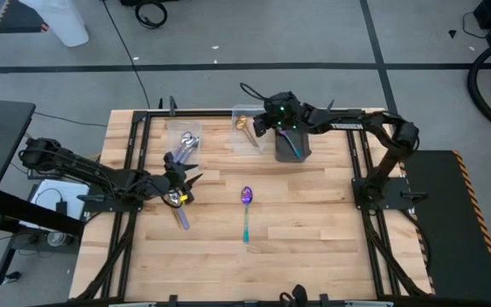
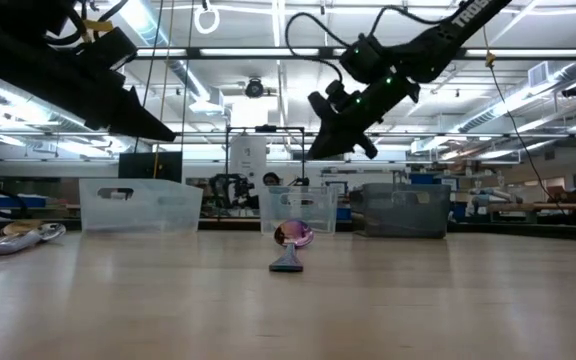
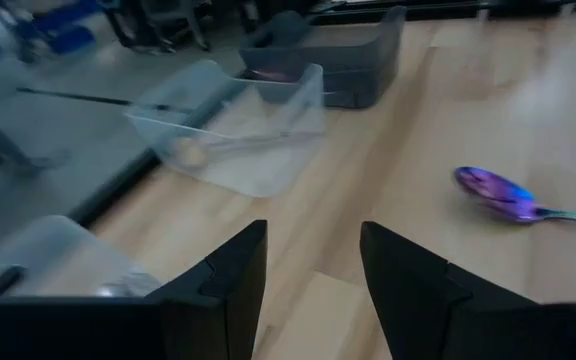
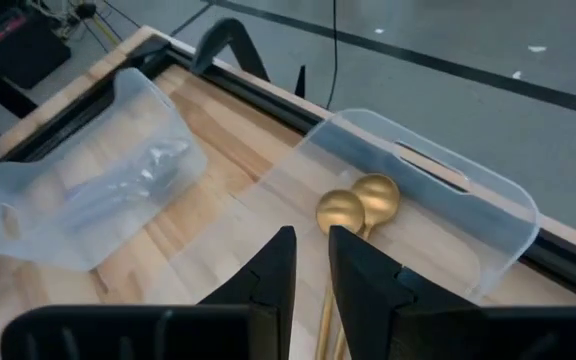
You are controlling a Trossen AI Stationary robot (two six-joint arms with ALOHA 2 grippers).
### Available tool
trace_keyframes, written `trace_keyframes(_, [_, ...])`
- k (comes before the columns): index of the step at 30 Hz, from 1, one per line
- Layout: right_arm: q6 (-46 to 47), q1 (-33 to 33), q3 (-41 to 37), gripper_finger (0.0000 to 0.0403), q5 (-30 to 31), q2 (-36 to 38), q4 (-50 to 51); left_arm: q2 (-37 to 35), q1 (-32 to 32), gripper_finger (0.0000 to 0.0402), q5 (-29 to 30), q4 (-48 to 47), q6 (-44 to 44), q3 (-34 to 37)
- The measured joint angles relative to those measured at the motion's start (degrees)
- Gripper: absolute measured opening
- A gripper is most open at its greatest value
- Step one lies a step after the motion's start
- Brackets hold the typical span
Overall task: Sort silverware by color (type)
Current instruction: Put the purple spoon into the left transparent bin
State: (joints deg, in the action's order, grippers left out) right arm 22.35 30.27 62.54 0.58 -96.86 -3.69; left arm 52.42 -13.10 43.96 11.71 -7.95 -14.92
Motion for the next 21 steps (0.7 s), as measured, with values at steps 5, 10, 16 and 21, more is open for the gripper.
trace_keyframes(5, [-0.01, -1.89, 0.00, 0.0075, 0.90, 3.93, 4.00, 0.00, 0.46, 0.0172, -5.77, -1.43, -3.12, -0.25])
trace_keyframes(10, [-0.02, -7.06, 0.00, 0.0075, 3.83, 7.47, 7.64, 0.00, 2.27, 0.0172, -9.68, -18.19, -9.95, -6.33])
trace_keyframes(16, [-0.09, -16.38, 0.00, 0.0075, 7.89, 7.47, 8.10, -0.02, 2.76, 0.0172, -17.53, -30.11, -22.00, -11.64])
trace_keyframes(21, [-0.44, -23.25, -0.09, 0.0075, 10.68, 6.28, 8.63, -0.02, 1.61, 0.0172, -21.63, -31.96, -29.68, -12.04])
